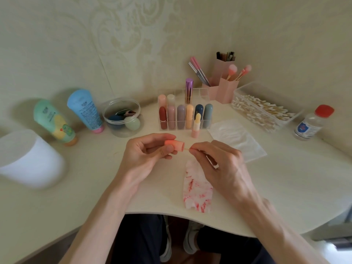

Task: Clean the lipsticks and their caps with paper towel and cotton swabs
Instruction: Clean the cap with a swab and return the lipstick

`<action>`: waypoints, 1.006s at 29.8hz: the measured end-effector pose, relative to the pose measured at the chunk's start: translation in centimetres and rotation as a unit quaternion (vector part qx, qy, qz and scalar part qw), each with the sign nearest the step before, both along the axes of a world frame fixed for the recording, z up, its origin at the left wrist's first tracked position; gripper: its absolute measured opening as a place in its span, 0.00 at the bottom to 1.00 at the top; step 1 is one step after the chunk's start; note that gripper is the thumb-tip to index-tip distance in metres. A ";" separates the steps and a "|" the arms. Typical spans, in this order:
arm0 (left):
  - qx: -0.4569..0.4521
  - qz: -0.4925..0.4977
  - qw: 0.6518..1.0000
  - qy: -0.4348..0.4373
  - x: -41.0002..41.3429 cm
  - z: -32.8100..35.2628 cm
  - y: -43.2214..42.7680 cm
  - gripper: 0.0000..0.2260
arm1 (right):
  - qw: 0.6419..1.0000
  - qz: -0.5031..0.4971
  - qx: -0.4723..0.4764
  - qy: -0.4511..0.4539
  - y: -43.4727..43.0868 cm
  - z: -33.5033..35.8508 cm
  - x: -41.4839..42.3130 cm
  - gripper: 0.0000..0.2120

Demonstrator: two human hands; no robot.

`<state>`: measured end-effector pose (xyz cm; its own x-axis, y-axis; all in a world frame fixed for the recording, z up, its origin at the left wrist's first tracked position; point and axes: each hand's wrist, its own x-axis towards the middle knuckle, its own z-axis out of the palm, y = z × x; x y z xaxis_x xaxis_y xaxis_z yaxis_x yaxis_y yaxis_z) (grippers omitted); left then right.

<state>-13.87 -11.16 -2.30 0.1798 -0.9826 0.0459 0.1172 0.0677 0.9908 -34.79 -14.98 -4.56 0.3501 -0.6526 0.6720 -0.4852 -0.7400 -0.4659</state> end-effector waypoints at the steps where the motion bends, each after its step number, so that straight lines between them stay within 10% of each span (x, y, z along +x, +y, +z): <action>1: -0.004 0.000 1.000 0.001 0.0 0.0 0.0 0.11 | 1.000 0.006 0.008 -0.002 0.1 0.0 0.0 0.05; 30: -0.014 -0.004 0.999 -0.035 -0.2 -0.1 0.0 0.12 | 0.996 -0.019 0.070 -0.045 0.8 0.2 0.4 0.09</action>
